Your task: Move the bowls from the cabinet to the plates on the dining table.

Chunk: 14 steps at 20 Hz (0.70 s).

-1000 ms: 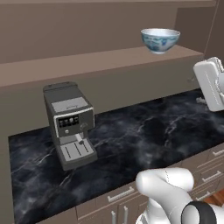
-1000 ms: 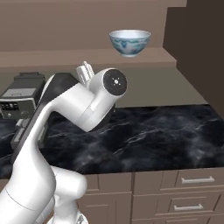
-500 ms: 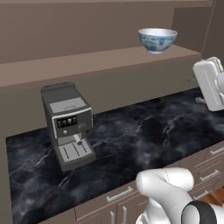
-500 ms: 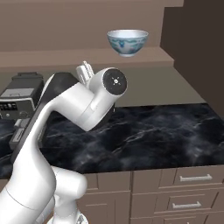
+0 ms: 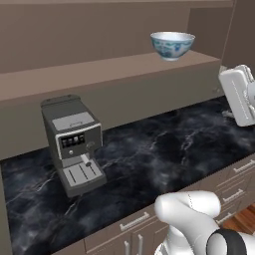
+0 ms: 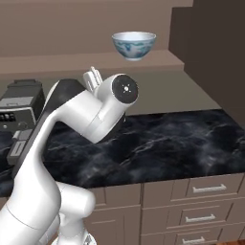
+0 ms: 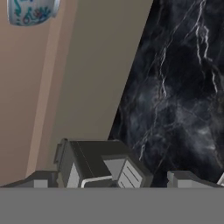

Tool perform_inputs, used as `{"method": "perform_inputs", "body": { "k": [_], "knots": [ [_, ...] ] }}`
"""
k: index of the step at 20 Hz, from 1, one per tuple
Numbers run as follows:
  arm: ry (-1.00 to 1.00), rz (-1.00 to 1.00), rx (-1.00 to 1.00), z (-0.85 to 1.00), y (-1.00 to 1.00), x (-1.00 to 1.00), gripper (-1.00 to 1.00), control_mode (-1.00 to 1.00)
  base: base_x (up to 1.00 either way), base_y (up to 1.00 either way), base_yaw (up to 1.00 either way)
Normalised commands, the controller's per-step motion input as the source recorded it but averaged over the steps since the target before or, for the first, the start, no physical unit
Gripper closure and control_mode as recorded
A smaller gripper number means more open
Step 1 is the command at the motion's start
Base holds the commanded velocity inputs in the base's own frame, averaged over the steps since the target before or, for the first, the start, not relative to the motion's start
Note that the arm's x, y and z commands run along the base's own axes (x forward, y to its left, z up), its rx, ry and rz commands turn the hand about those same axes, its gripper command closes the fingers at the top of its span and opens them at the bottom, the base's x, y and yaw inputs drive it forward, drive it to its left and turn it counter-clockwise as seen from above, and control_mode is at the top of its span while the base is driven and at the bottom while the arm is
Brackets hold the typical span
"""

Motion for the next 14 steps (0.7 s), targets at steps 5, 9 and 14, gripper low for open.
{"method": "perform_inputs", "body": {
  "k": [5, 9, 14],
  "knots": [
    [0.00, 0.00, 0.00, 0.00, 0.00, 0.00, -1.00, 1.00, 0.11, -0.31, -0.13],
    [0.00, 0.00, 0.00, 0.00, 0.00, 0.00, -1.00, 1.00, 0.60, -0.15, -0.01],
    [0.00, 0.00, 0.00, 0.00, 0.00, 0.00, -1.00, 1.00, 0.62, -0.16, 0.01]
  ]
}}
